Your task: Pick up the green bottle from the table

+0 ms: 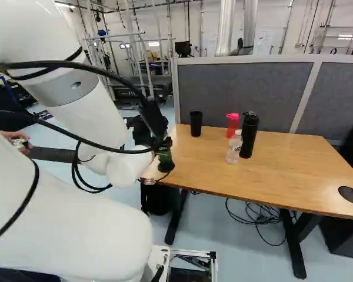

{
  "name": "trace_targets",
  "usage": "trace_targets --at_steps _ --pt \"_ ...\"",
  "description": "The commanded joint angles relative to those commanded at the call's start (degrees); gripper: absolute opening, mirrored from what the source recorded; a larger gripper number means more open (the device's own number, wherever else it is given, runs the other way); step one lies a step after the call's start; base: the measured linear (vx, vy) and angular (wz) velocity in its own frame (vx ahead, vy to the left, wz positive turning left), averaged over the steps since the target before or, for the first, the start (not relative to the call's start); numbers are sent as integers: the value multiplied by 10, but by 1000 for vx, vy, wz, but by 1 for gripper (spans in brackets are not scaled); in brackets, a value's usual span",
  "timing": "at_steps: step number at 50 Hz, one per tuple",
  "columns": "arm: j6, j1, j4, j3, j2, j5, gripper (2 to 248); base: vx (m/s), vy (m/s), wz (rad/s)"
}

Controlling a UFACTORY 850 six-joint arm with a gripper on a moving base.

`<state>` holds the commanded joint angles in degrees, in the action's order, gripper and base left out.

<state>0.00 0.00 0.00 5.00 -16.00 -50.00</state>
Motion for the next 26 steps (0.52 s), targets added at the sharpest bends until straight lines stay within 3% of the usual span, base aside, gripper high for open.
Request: trace_targets --at_steps 26 --pt "0 0 0 0 0 0 119 0 0 0"
